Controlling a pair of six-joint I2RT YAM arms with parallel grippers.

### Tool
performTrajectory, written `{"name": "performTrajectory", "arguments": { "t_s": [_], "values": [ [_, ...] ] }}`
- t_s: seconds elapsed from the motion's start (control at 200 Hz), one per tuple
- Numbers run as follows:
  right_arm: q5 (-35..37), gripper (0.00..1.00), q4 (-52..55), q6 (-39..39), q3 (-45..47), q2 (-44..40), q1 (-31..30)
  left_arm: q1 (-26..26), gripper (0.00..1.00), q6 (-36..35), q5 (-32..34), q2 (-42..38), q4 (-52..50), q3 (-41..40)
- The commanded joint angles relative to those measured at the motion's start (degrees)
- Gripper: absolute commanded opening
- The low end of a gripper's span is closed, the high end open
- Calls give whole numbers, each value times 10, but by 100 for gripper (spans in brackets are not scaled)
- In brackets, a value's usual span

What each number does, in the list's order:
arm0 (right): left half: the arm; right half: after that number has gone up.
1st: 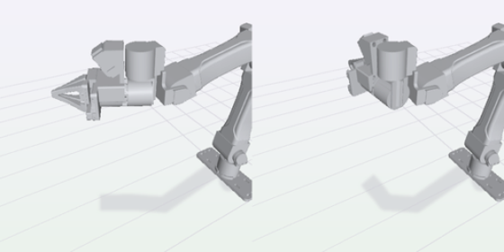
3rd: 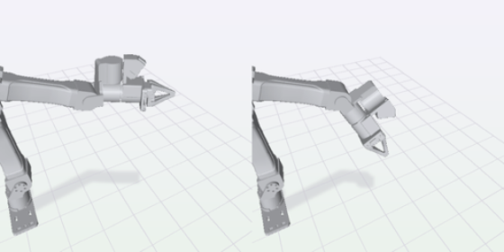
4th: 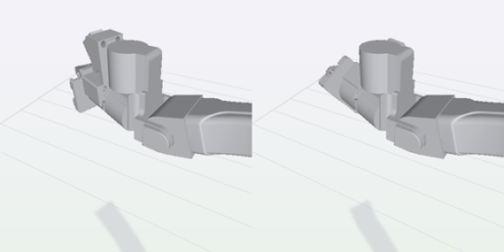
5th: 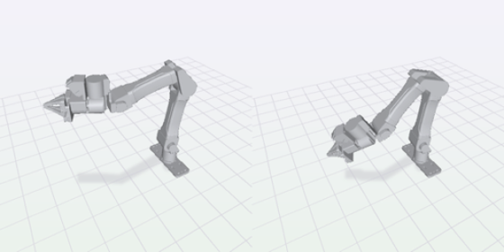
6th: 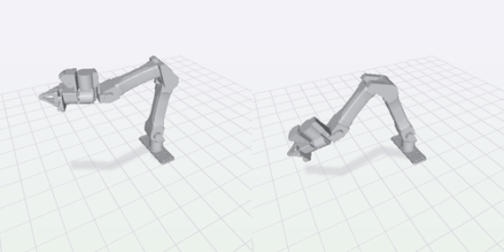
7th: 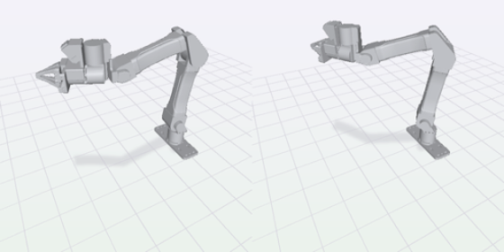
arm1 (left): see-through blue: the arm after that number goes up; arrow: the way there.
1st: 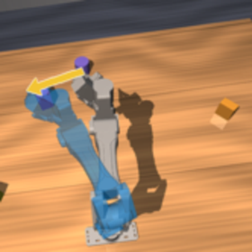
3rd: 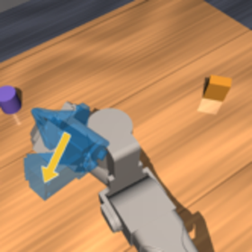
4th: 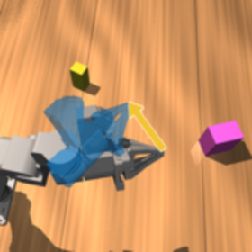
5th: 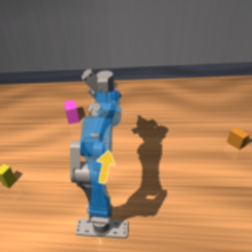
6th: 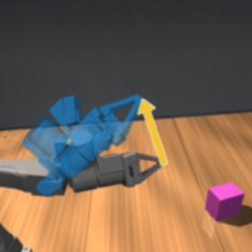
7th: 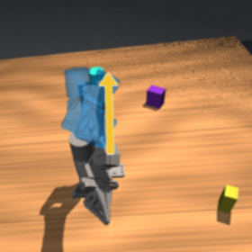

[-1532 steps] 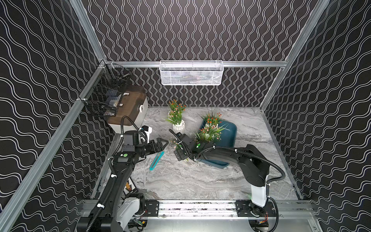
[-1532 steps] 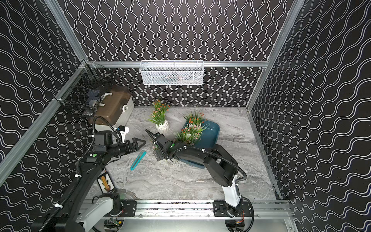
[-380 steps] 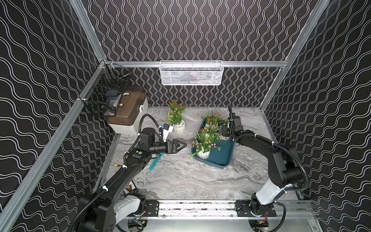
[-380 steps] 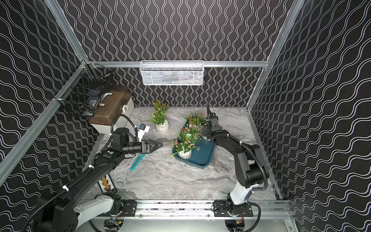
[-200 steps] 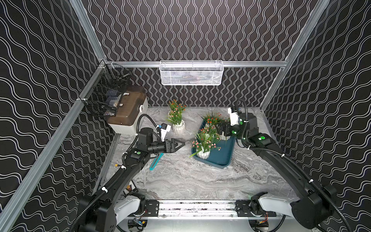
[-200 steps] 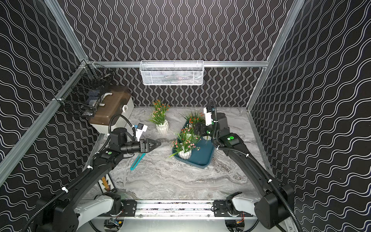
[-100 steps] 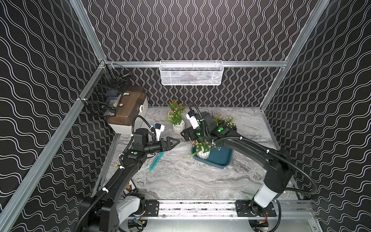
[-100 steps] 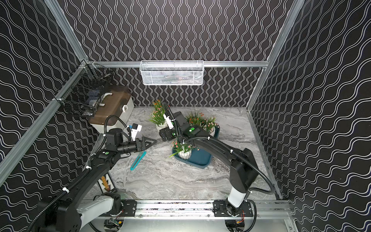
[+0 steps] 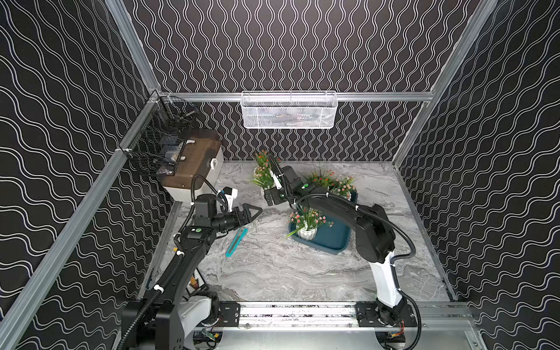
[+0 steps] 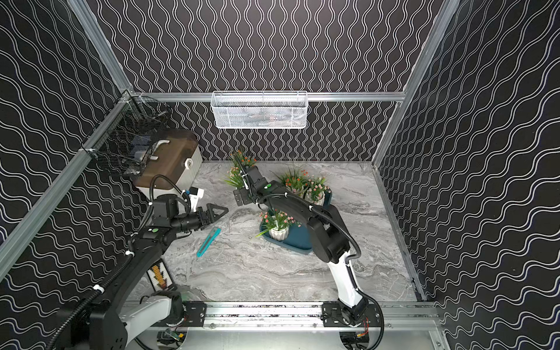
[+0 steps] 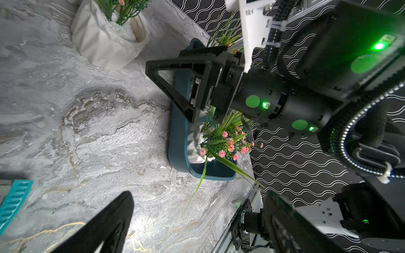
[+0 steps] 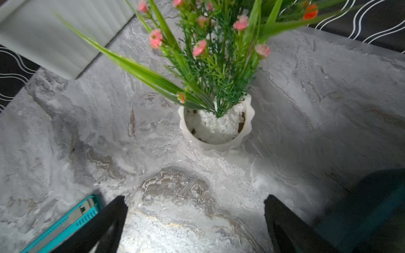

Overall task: Put the potted gypsophila into the storage box
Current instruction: Pick up the baby's breath potted plant from the center of the board.

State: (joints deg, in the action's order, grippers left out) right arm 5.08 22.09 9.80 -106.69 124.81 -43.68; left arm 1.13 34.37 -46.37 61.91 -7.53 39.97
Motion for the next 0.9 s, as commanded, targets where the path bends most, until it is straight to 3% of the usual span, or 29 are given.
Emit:
{"name": "performTrajectory", "arguments": {
  "t_s": [0.0,0.505,0.891],
  "values": [
    [2,100,11,-4,-32,26,5,14,95,1,-2,4,11,-6],
    [-16,100,44,-31,-174,146,15,19,94,31,-30,19,65,-27],
    [5,100,15,-46,-200,188,15,27,92,37,-32,20,76,-30]
  ]
}}
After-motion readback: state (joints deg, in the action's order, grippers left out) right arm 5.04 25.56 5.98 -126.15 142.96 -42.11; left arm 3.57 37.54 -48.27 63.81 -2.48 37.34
